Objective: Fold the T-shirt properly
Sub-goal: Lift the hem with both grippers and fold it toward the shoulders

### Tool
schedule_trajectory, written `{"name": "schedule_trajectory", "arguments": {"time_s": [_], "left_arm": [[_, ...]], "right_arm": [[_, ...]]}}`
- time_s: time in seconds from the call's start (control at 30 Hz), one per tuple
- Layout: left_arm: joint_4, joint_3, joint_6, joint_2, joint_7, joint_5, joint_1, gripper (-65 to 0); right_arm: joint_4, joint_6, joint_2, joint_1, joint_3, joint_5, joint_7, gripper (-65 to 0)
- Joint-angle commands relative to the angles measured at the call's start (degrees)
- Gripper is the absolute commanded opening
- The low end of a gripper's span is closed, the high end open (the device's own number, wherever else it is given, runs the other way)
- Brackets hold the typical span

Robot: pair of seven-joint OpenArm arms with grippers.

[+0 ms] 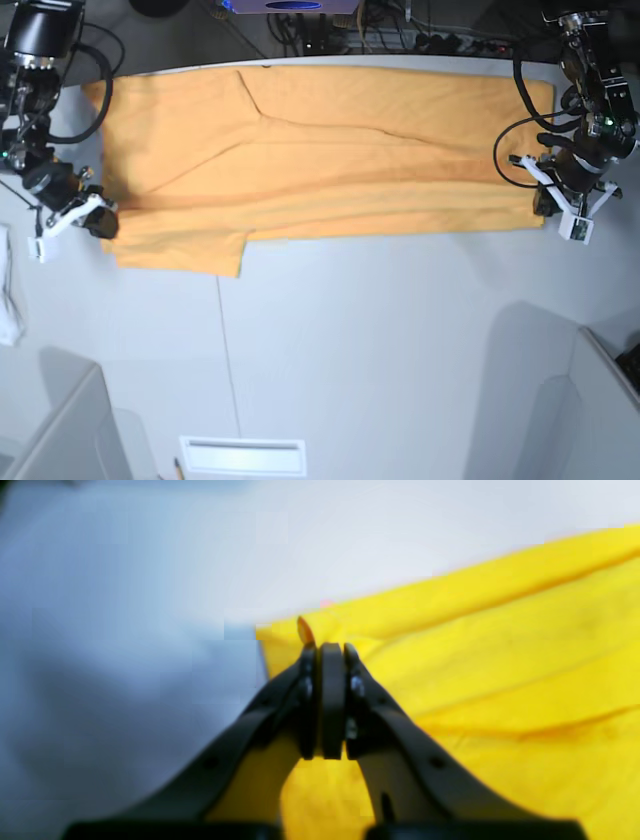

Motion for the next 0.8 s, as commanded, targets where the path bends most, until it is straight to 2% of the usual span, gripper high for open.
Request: {"name": "schedule_trajectory", "arguments": {"time_s": [0.0,0.13,0.33,0.53,0.67,0.77], "left_arm": [[1.1,-1.6,0.4,-1.6,-1.7,0.1,-1.0,-65.0],[1.2,-1.6,0.4,-1.8,-1.6,0.0,-1.1,-65.0],[1.3,-1.6,0.4,-1.8,-1.5,0.1,-0.6,-65.0],[2.5,-2.0,0.4,-1.9,-1.5,0.2,3.0,-65.0],[3.1,-2.0,0.3,-1.9,-1.7,0.1,5.5,-65.0],[3.1,-2.0,0.3,-1.9,-1.7,0.1,5.5,-65.0]], "right_arm": [[1.7,0.5,0.7,0.6,1.8,0.9,0.4,-65.0],[2.5,0.5,0.2,0.8,5.0,0.7,-4.4,-65.0],[2.7,0.5,0.2,-0.2,5.3,0.8,-4.9,-65.0],[7.5,0.5,0.0,-5.3,5.5,0.9,-4.5,-65.0],[13.6,0.5,-3.6,-9.5,10.5,0.8,-4.9,-65.0],[14.8,0.5,-4.2,-10.4,11.9,0.7,-4.9,-65.0]]}}
